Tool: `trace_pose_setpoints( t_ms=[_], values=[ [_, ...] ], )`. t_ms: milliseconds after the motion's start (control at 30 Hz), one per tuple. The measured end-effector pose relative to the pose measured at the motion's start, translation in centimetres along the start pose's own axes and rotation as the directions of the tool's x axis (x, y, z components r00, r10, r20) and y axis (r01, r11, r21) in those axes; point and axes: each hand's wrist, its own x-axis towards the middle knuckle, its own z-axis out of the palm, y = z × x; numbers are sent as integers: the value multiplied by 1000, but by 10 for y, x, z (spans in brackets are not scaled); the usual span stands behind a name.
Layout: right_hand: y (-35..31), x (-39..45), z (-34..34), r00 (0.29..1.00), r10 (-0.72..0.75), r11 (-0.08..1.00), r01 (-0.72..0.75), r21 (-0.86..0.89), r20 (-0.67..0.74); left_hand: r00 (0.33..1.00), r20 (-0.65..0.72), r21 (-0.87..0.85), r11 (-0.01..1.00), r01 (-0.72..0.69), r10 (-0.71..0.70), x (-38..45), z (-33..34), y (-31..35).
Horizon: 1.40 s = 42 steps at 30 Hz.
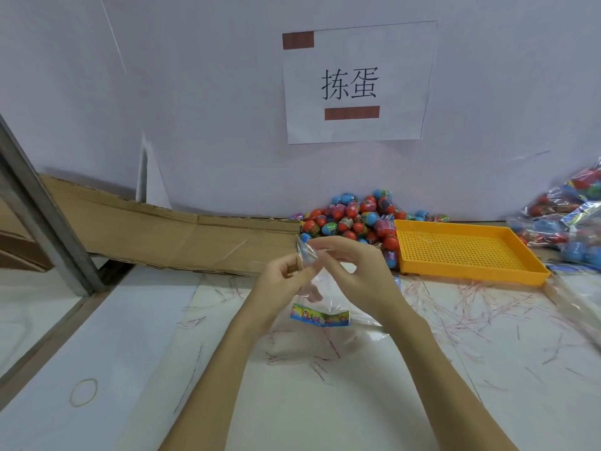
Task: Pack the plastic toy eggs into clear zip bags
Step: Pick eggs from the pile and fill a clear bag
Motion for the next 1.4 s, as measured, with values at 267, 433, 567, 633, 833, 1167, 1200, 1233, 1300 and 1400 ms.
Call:
trace_pose_setpoints(
  t_ms=[267, 433, 567, 633, 833, 1167, 1200, 1233, 1300, 1400],
  values=[
    [0, 0, -7, 991, 129, 987, -125, -100, 30, 999, 43, -16, 1000, -8, 9, 1, -7, -4],
    [5, 0, -12, 988, 26, 957, -69, -283, -153, 990, 115, -229, 967, 110, -85, 4, -8, -4],
    [10, 1, -18, 946, 46, 900, -178, -397, -320, 967, 197, -449, 863, 234, -159, 11, -7, -3],
    [11, 2, -20, 944, 99, 927, -203, -315, -315, 991, 105, -344, 932, 112, -81, 10, -4, -8],
    [5, 3, -19, 935, 347, 916, -320, 240, -79, 978, -202, -127, 992, 21, -47, 9, -4, -14],
    [1, -2, -20, 926, 373, 882, -372, 290, 54, 976, -211, 0, 999, -49, 48, 7, -9, -12],
    [0, -2, -20, 929, 368, 866, -355, 352, 33, 976, -212, 5, 998, -56, 56, 8, -9, -12],
    [0, -1, -20, 928, 372, 850, -344, 398, 7, 974, -219, 12, 998, -60, 62, 9, -9, -12],
    [0, 0, -17, 921, 385, 849, -329, 413, -58, 969, -238, 36, 998, -57, 64, 11, -9, -15],
    [0, -1, -13, 908, 415, 827, -355, 436, -47, 958, -281, 106, 994, -34, 63, 12, -9, -20]
  ],
)
